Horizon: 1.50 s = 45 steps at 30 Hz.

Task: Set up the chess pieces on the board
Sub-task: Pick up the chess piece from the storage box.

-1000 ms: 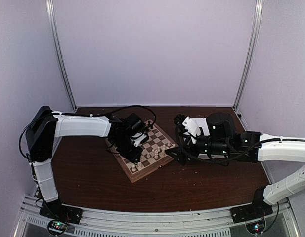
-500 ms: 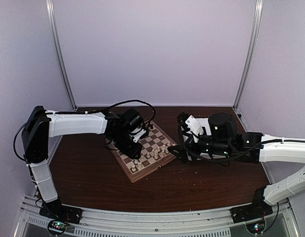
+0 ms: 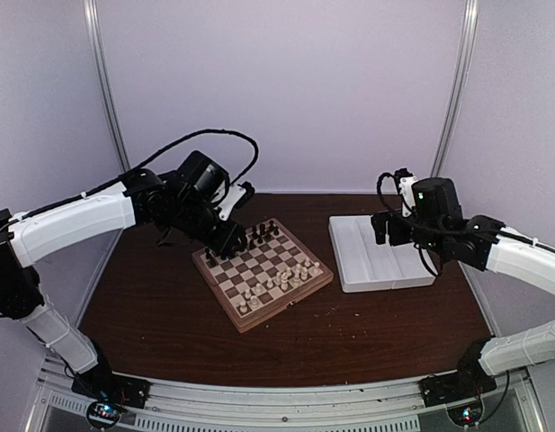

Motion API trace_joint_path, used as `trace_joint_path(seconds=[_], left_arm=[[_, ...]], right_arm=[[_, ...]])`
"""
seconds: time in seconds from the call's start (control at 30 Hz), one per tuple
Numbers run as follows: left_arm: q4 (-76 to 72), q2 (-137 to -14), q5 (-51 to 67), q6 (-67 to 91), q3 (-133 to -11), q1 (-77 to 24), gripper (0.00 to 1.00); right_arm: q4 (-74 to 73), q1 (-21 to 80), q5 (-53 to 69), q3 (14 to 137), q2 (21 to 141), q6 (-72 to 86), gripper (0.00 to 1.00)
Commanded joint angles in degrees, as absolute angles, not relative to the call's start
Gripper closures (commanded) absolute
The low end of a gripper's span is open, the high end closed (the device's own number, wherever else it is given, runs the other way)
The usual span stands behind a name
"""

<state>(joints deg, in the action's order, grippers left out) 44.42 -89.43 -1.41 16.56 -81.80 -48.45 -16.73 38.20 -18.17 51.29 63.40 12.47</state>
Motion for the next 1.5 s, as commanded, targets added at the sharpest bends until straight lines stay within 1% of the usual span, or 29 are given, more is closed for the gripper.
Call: trace_joint_path(seconds=[0.0,0.07,0.1,0.17,0.27,0.4,0.5,0.57,0.7,0.8,0.97,1.27,1.47], left_arm=[[37.1,-84.5,-4.1,14.5,-79.4,-48.7,0.62],[34.1,-82.5,-4.3,13.9,-78.0,-48.7,0.59],[33.0,-81.7,-4.5,13.4,-77.6,-48.7,0.58],[32.1,-80.6,-5.1,12.3,-77.7,-48.7,0.56],[32.2,-79.8,-6.2,10.0,-78.8,-48.7,0.52],[31.2,-78.4,-9.9,8.6,-77.6,-48.7,0.4],[30.1,-78.0,-11.7,9.7,-76.3,-48.6,0.38],[29.6,-77.9,-12.2,11.3,-75.7,-48.6,0.38],[27.8,-77.0,-12.2,13.5,-74.5,-48.6,0.38],[27.1,-76.7,-12.1,14.5,-74.3,-48.6,0.37],[27.4,-76.7,-11.5,15.8,-74.4,-48.6,0.37],[27.4,-77.3,-10.6,17.2,-74.6,-48.6,0.36],[27.5,-78.1,-9.7,18.0,-75.3,-48.6,0.36]], right_arm=[[-28.7,29.0,-15.0,56.4,69.8,16.4,0.0],[-30.3,23.2,-11.6,58.5,72.6,18.1,0.01],[-30.4,20.8,-8.9,59.3,73.9,19.3,0.04],[-28.9,16.1,-2.7,59.6,76.1,21.6,0.15],[-24.0,10.8,2.0,58.2,78.8,24.4,0.27],[-19.2,8.0,3.2,58.5,83.7,23.6,0.44],[-20.0,7.1,2.8,62.5,89.1,21.8,0.55],[-20.4,6.0,4.4,65.0,93.0,21.0,0.6],[-20.4,3.4,9.9,69.5,100.2,20.9,0.64],[-19.3,1.9,14.6,71.7,104.7,21.3,0.65],[-19.0,1.2,18.0,74.7,110.0,20.8,0.7],[-19.3,0.9,24.5,76.4,113.7,19.7,0.73],[-20.3,0.9,27.1,77.0,114.9,19.1,0.73]])
